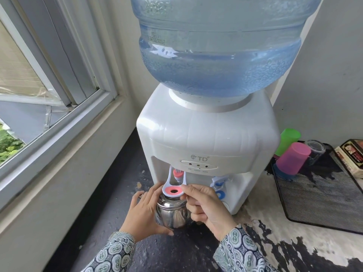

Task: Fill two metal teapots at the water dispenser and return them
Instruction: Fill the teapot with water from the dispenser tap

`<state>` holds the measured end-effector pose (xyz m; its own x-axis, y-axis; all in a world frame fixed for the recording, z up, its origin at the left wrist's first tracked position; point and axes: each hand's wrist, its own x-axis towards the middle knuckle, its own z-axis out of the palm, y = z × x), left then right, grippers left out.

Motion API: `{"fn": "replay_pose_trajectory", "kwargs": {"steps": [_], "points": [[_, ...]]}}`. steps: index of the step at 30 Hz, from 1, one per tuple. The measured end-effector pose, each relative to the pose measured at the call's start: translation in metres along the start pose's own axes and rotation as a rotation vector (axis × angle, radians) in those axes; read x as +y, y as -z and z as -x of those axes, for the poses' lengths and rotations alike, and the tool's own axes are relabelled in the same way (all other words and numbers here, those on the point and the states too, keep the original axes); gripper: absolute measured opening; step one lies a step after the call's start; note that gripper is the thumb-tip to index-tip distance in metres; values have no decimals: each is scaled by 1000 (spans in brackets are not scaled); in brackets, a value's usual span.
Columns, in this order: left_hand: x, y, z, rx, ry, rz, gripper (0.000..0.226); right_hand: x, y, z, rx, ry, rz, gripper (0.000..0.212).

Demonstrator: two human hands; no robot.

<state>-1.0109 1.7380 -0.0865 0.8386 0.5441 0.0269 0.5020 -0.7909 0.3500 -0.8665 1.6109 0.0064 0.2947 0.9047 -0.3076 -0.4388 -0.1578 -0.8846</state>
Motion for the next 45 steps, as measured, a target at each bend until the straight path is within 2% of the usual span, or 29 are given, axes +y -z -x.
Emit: {"fn": "replay_pose_trajectory", "kwargs": {"steps": [4,9,15,21,25,27,31,33,36,38,39,41,45], "points": [[-2,-2,0,-16,14,1,127,4,2,-1,-21,11,153,30],[-2,-1,1,0,11,13,126,20,7,-8,102,128,567,28],[0,0,2,18,2,-13,122,28,11,-17,105,146,730,26],[0,-4,4,51,-10,-14,123,25,18,-24,183,113,985,36],[0,-6,5,57,-3,-15,123,15,13,-29,223,118,1275,25],[-1,-6,5,59,-5,-15,123,13,11,-30,236,141,1316,22],[-1,-9,6,66,-19,-11,121,21,12,-24,260,140,1292,19],[-1,-11,9,65,-12,-18,121,34,14,-17,286,114,1264,25],[2,-17,16,27,12,-33,120,53,24,-11,275,-59,1112,52],[4,-21,19,24,28,-51,116,61,30,-10,219,-181,882,73],[5,-23,21,29,35,-57,115,63,31,-9,197,-207,742,76],[6,-26,22,38,43,-78,114,64,29,-7,152,-215,538,73],[5,-32,25,113,-22,-142,107,66,28,-6,135,-191,343,61]]}}
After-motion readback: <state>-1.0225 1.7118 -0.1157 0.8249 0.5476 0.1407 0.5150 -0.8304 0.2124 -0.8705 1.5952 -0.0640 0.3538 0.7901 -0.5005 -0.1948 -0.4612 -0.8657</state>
